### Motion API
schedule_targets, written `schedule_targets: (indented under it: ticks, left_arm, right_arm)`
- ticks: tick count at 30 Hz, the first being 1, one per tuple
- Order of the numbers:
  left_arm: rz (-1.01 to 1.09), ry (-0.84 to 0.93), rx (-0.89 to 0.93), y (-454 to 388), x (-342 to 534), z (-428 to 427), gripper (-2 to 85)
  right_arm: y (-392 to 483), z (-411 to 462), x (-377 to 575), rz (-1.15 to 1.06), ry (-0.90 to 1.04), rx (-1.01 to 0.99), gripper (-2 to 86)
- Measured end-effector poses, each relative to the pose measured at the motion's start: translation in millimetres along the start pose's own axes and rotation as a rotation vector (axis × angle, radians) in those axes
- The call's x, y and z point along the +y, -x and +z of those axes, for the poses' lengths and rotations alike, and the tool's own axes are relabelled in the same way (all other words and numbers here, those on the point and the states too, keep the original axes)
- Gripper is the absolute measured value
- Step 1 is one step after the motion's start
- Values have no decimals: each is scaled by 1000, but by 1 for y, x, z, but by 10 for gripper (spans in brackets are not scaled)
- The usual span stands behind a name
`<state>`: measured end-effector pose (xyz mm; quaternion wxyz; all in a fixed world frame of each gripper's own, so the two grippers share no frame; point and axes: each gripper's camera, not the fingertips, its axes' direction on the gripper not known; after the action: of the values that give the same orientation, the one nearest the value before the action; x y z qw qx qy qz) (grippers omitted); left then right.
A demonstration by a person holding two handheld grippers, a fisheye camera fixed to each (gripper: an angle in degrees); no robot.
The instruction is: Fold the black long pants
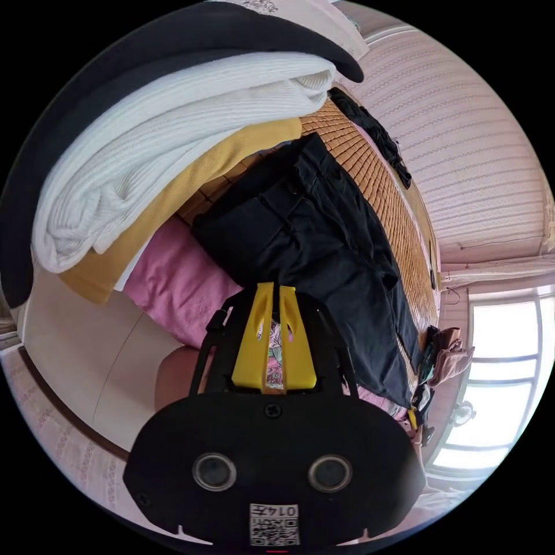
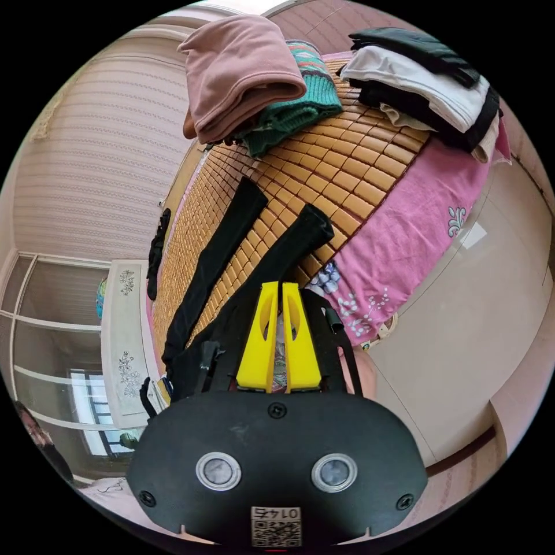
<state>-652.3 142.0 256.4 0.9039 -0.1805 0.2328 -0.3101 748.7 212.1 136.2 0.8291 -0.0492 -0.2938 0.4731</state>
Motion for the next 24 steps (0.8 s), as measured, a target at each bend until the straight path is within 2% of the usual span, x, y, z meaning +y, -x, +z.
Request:
schedule_targets:
  ticks: [9, 11, 14, 18, 22, 24]
  left_arm:
    - [235, -199, 173, -68, -59, -64, -2]
    - [238, -259, 137, -90, -83, -61, 12]
    - [118, -341, 59, -102, -105, -53, 57]
    - [10, -329, 119, -85, -94, -38, 98]
    - [3, -214, 5, -67, -76, -9, 108]
    - [-65, -162, -69, -55, -64, 10, 127]
  right_arm:
    - [74, -1, -74, -159, 29, -25, 10]
    - [95, 15, -106, -115, 30, -14, 18]
    - [99, 37, -125, -4, 62, 74, 56]
    - [86, 54, -116, -1, 78, 118, 70]
    - [50, 77, -100, 59, 119, 107, 83]
    - [38, 83, -96, 95, 98, 65, 87]
